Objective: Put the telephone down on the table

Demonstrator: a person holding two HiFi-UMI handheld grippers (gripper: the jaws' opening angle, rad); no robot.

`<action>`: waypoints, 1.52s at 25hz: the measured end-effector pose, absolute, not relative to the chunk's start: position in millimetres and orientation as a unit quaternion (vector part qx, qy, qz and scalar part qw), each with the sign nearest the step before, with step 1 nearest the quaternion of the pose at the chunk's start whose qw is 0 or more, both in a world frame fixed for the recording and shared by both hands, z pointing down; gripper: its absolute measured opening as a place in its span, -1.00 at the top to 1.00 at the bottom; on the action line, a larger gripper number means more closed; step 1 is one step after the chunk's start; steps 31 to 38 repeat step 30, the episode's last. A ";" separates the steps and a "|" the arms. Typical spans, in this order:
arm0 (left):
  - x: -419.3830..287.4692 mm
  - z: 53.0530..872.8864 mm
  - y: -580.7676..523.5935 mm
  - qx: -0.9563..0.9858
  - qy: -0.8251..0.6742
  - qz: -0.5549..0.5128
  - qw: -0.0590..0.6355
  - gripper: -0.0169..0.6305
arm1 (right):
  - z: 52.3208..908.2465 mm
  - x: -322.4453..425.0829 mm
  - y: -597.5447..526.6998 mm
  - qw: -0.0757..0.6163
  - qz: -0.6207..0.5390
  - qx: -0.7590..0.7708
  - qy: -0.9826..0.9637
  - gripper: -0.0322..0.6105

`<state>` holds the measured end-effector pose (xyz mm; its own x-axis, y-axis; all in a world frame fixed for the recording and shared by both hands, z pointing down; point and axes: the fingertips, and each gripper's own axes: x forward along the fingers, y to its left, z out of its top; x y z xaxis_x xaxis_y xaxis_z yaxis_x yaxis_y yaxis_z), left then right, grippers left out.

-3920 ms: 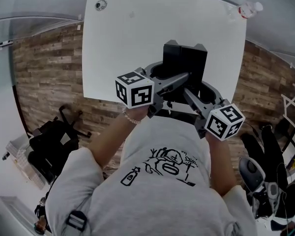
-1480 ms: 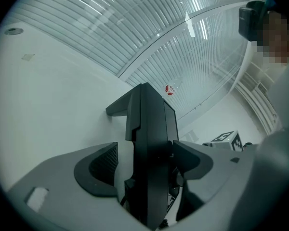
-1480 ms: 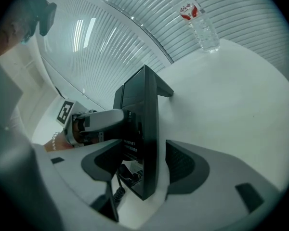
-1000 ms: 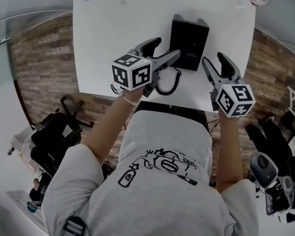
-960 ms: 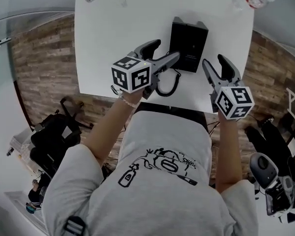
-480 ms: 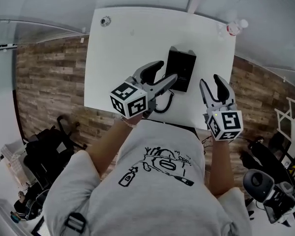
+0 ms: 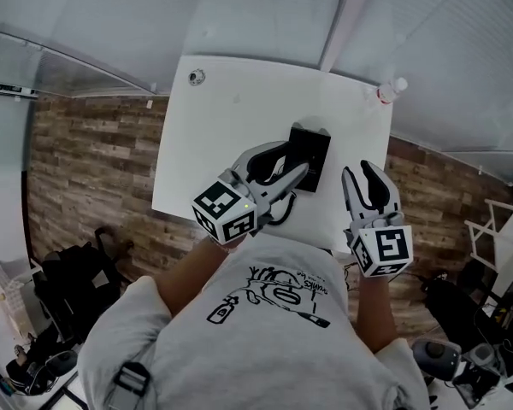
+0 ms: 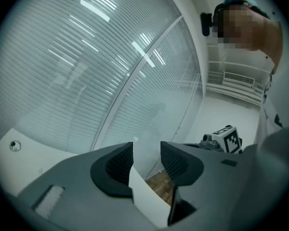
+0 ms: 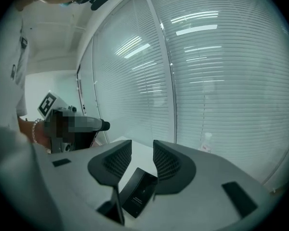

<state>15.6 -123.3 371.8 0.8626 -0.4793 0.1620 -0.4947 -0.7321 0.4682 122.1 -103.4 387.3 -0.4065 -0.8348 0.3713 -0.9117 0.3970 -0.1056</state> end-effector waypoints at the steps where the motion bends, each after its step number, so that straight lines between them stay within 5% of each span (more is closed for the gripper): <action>1: 14.6 367.0 -121.8 0.933 -0.262 0.016 0.248 0.40 | 381.2 119.4 -101.7 0.127 0.146 0.529 -0.827 0.50; 38: 5.2 323.1 -109.8 0.941 -0.264 -0.010 0.211 0.41 | 325.4 92.4 -95.3 0.100 0.111 0.515 -0.844 0.55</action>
